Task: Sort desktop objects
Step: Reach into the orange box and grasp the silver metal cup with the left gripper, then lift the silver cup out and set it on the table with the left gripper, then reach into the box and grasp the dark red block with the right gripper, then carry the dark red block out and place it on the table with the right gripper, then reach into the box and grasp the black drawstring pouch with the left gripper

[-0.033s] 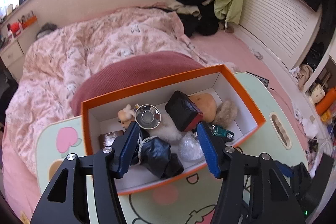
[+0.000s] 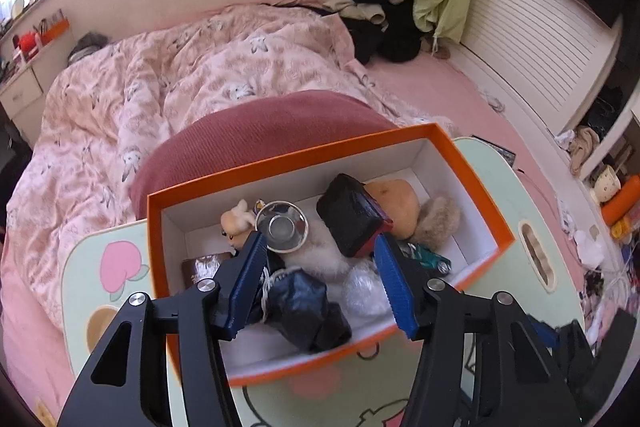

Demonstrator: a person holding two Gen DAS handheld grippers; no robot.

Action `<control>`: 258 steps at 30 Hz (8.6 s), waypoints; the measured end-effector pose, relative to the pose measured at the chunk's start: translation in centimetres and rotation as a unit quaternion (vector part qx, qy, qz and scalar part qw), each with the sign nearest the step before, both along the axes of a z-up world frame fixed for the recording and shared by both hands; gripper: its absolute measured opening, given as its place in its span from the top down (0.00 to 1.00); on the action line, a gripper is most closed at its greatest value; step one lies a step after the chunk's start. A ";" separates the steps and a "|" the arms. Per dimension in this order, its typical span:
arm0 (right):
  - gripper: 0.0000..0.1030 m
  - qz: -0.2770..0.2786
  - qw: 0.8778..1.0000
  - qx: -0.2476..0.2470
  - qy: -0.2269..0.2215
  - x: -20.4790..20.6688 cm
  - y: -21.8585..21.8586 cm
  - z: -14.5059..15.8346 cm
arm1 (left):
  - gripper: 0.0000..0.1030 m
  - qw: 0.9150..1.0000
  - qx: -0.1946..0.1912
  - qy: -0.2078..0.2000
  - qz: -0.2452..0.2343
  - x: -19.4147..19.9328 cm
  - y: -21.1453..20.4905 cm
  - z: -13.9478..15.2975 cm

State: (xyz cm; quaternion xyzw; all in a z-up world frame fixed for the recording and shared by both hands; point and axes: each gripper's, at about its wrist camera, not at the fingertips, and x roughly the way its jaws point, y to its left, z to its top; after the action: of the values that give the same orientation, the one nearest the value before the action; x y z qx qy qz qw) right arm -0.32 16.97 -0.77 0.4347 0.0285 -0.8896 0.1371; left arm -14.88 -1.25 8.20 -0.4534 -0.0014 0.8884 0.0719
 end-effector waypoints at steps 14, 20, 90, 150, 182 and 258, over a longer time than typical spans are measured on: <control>0.00 0.002 1.000 -0.001 0.001 0.2 0.1 0.0 | 0.80 0.999 -0.015 -0.046 -0.004 -3.4 0.8 -3.6; 0.00 0.002 1.000 -0.001 0.001 0.4 -0.1 0.0 | 0.92 0.999 0.020 -0.038 -0.003 -3.4 -0.5 -3.2; 0.00 0.006 1.000 -0.009 0.000 0.2 -0.3 0.4 | 0.10 0.997 -0.044 0.044 0.053 16.6 1.0 -8.0; 0.81 0.129 0.966 -0.201 -0.099 -7.8 -1.6 13.0 | 0.00 0.997 -0.037 0.037 0.053 16.0 1.0 -8.3; 0.20 0.178 0.966 -0.176 0.061 0.0 1.2 10.2 | 0.00 0.997 -0.040 0.037 0.057 16.0 1.1 -8.1; 0.00 0.142 0.989 -0.021 0.035 3.9 1.0 0.6 | 0.43 0.998 -0.018 -0.045 0.032 1.9 -3.9 1.8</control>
State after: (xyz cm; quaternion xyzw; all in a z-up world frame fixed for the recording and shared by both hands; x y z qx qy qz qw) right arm 3.62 17.94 -0.13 0.3918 0.0757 -0.8763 0.2700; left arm -12.97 -5.15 10.05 -0.4943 -0.0035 0.8686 0.0357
